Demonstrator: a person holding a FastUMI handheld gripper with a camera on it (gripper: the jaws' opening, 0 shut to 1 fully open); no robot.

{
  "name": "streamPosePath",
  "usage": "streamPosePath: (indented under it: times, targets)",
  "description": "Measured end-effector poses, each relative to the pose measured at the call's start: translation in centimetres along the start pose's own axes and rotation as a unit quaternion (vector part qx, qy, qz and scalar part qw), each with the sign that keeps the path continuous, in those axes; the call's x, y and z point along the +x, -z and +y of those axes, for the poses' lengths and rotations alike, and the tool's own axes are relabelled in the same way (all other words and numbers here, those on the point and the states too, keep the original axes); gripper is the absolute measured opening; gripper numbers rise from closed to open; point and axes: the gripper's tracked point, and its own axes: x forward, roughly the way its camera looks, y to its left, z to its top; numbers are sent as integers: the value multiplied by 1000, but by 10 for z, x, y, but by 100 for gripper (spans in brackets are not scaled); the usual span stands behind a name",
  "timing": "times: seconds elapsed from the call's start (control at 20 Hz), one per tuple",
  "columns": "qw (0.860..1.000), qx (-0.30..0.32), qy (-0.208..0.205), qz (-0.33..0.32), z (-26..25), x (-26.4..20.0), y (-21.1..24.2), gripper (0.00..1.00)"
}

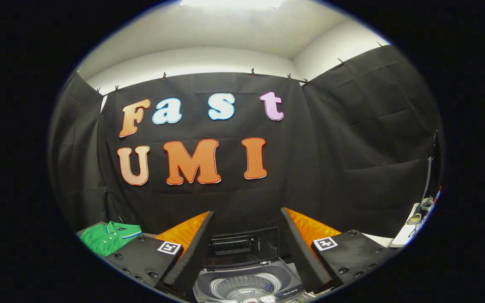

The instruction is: Put the clothes into the washing machine and then close the washing machine lid.

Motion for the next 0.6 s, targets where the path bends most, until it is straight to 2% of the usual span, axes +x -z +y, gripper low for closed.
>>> streamPosePath:
  times: [0.45, 0.6]
  targets:
    - [999, 25, -26, 3, 56, 8, -8, 98]
    - [998, 30, -48, 5, 90, 10, -10, 98]
